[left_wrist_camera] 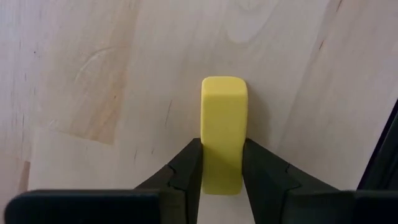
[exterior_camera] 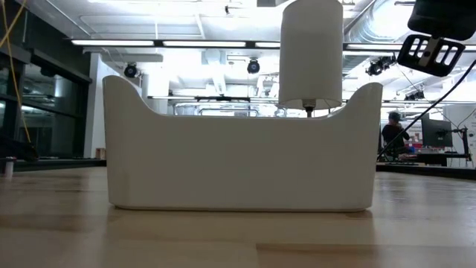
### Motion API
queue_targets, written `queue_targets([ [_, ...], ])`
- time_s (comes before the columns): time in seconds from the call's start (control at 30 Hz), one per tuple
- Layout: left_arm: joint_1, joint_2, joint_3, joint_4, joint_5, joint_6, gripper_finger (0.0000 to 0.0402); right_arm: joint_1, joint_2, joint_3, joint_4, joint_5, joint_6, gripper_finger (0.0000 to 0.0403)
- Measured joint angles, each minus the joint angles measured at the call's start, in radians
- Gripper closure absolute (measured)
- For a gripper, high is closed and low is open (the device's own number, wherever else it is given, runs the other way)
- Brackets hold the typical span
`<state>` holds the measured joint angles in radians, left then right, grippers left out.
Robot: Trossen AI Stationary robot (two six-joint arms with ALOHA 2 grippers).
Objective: Pick & Place School Supplies
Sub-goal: Put the yellow eraser into the black bin
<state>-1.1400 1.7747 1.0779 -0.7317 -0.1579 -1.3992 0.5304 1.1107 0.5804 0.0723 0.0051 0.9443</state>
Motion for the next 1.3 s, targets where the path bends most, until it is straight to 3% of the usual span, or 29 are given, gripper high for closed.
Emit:
queue_targets([
  [0.43, 0.094, -0.063, 0.011, -0.001, -0.095, 0.263, 0.0309, 0.0, 0.0, 0.0, 0.014, 0.0, -0.012, 0.0306],
  [0.87, 0.27, -0.226, 0.012, 0.0, -0.209, 0.661, 0.0309, 0.0, 0.0, 0.0, 0.117, 0.004, -0.137, 0.0306],
  [1.13, 0.454, -0.337, 0.013, 0.005, -0.156, 0.727, 0.0309, -0.006, 0.0, 0.0, 0.146, 0.099, -0.067, 0.0306],
  [1.3, 0.57, -0.361, 0.013, 0.059, -0.126, 0.88, 0.0309, -0.042, 0.008, 0.0, 0.15, 0.097, -0.056, 0.0306],
])
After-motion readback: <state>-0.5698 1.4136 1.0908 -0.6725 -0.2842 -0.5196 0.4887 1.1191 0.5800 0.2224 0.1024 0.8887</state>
